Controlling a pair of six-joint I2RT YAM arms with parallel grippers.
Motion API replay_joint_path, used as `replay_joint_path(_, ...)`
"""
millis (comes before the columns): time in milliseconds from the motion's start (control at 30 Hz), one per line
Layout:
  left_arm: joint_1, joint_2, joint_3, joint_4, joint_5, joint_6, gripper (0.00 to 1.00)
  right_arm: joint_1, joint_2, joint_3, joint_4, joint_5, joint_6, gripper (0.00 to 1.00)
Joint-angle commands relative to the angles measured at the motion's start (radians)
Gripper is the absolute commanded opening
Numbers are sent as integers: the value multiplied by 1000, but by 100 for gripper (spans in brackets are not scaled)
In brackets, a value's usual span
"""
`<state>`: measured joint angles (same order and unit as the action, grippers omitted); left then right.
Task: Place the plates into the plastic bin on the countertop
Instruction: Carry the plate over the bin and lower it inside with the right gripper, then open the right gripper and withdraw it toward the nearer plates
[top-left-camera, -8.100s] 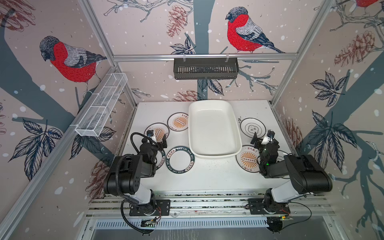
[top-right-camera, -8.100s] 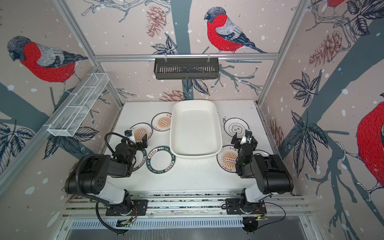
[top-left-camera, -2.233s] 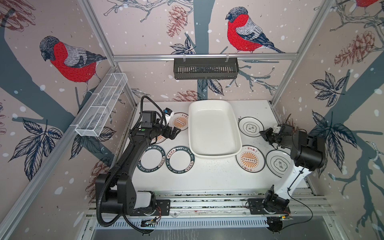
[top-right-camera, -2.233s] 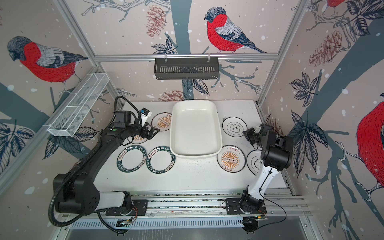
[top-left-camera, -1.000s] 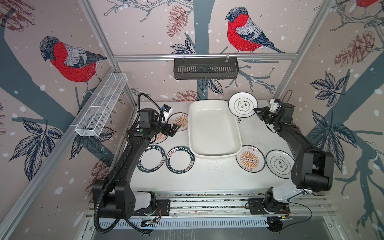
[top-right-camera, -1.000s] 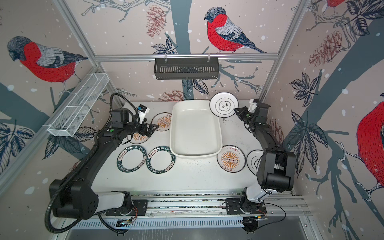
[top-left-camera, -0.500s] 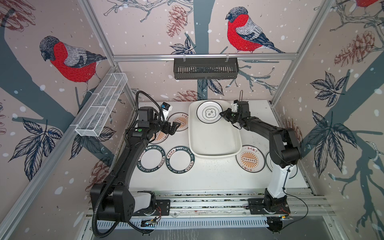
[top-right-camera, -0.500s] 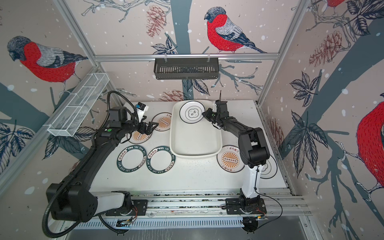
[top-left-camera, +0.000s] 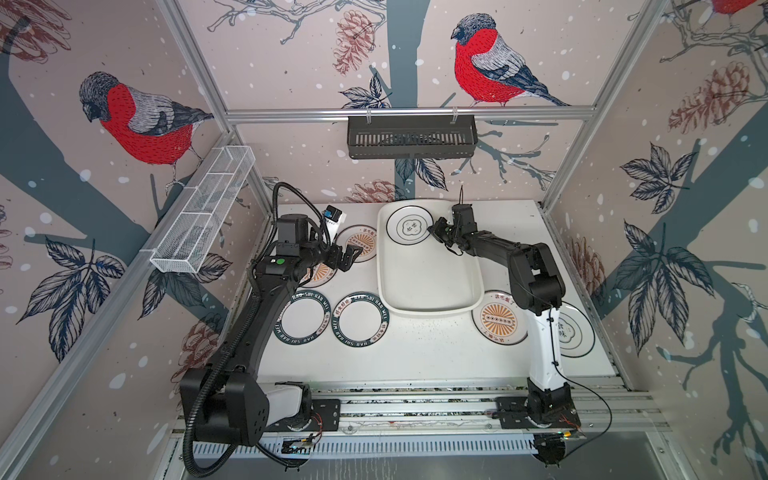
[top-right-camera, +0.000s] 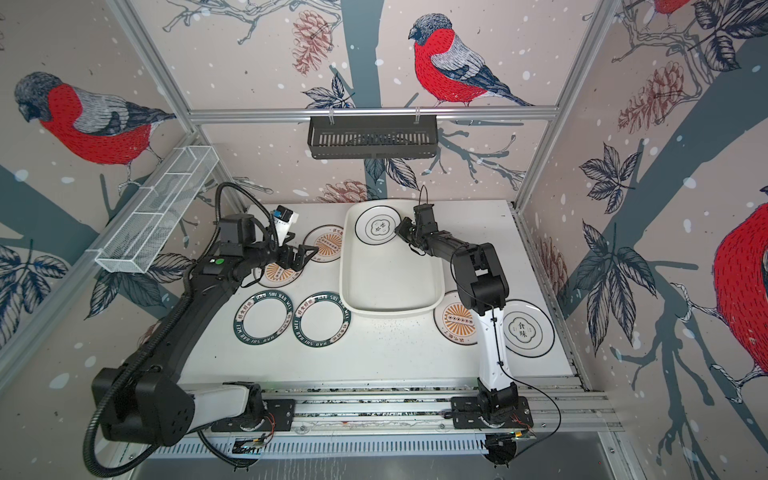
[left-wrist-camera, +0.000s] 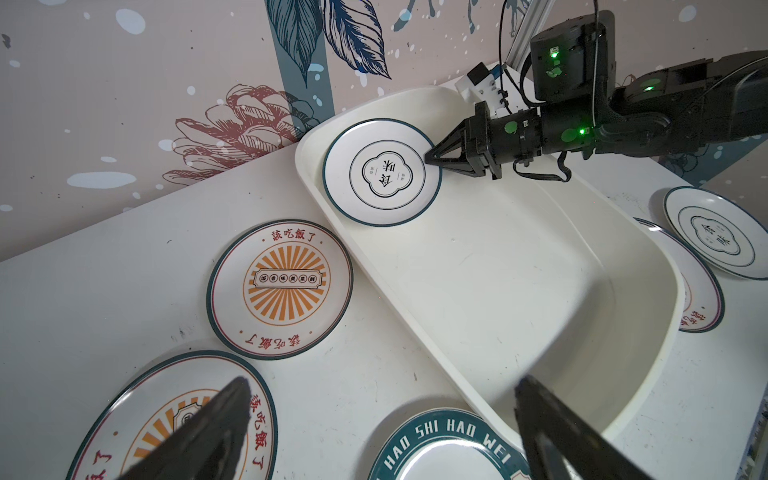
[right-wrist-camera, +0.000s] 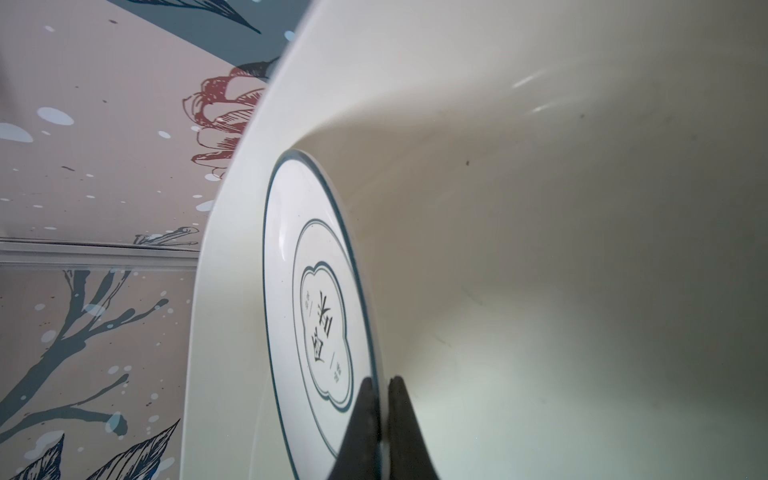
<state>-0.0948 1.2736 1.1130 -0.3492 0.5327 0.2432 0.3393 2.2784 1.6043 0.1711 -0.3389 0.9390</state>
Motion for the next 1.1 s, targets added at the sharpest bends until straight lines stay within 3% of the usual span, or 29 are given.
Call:
replay_joint_path(0, -3, 2, -2, 8, 28, 9, 98, 3, 19, 18, 26, 6, 20, 2)
replay_joint_path(567, -19, 6, -5, -1, 37, 4, 98, 4, 40, 3, -18, -12, -3, 18)
replay_joint_path(867, -22, 1, -2, -14, 39, 17, 99, 7, -10, 3, -110, 23, -58, 45)
replay_joint_path(1067, -23, 1, 0, -46, 40, 49, 98, 17, -90, -5, -191, 42, -113, 53)
